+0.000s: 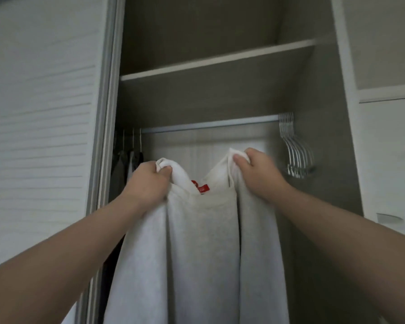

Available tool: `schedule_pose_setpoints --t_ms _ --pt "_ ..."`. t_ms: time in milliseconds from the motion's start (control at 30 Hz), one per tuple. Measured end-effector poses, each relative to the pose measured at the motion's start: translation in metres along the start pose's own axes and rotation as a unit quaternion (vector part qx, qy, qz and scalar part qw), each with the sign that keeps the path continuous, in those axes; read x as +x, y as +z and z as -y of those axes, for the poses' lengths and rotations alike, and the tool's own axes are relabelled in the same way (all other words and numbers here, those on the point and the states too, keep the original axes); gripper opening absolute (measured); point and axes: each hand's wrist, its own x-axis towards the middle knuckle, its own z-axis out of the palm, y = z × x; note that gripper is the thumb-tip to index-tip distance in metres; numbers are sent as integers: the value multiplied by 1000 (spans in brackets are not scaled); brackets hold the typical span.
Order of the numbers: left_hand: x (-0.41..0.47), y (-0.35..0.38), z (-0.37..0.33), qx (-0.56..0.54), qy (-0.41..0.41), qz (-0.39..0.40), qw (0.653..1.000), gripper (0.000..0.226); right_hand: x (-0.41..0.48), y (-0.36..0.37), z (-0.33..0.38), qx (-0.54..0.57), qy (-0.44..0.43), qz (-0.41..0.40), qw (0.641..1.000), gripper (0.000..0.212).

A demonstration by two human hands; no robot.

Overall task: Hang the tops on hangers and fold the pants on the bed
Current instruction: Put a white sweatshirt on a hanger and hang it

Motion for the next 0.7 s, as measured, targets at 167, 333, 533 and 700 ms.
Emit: schedule_pose_setpoints --t_ms 167,333,533,700 --pt "50 33 -37 43 53 -1 998 32 45 6 -33 -77 88 10 993 31" --pt "89 69 -56 72 73 3 995 30 82 14 -64 -259 70 42 962 32" --pt "131 112 -60 114 118 17 986 24 115 5 -102 -565 -60 -47 822 35" --pt "146 142 -44 149 131 42 979 26 145 -3 -124 -638 -8 -66 767 39"
